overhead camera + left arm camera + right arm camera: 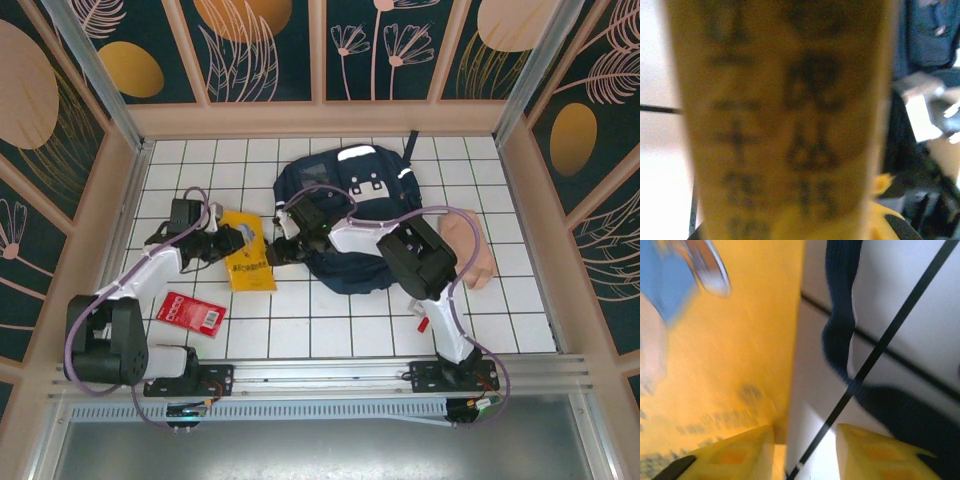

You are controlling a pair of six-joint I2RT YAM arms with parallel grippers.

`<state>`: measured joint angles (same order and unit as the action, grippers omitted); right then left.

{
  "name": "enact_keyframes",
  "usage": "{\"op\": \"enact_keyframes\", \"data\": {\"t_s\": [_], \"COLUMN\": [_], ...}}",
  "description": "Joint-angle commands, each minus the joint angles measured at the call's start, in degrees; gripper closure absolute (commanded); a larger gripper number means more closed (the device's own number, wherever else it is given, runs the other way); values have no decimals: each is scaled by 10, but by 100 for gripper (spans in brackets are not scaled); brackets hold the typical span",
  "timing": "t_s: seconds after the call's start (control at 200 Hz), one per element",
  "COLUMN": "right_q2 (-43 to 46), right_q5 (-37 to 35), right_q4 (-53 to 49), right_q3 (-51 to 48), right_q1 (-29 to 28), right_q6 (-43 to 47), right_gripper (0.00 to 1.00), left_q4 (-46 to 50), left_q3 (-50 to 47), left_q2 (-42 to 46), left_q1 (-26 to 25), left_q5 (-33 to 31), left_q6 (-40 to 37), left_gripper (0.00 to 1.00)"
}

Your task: Pack books, pencil case, and school supplies into a backpack

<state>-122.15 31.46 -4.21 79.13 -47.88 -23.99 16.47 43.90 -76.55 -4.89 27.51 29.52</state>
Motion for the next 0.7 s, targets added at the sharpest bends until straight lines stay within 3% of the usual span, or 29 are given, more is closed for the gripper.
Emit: {"op": "enact_keyframes", "data": {"t_s": [0.0,0.105,0.225,0.35,0.46,0.696], "right_q2": [89,180,273,346,375,370], "right_q5": [-2,26,63,85,154,187], "right_q4": [43,90,107,114,145,158], "right_q3": [-40,-96,-144,-193,-233,-223], "right_q1": [-3,16,48,105,149,105], "right_q6": [6,7,22,9,-6,16], "right_gripper": [55,35,10,5,6,10], "left_q4": [40,60,36,-11,-74,-150], "left_q3": [75,133,161,159,133,90], "left_q2": [45,53,52,64,82,84], "left_q1": [0,0,0,-3,-10,-81], "left_q5": [16,93,201,253,319,350], "left_q6": [-22,-47,-24,8,24,47], "left_gripper": [100,100,100,100,100,100]}}
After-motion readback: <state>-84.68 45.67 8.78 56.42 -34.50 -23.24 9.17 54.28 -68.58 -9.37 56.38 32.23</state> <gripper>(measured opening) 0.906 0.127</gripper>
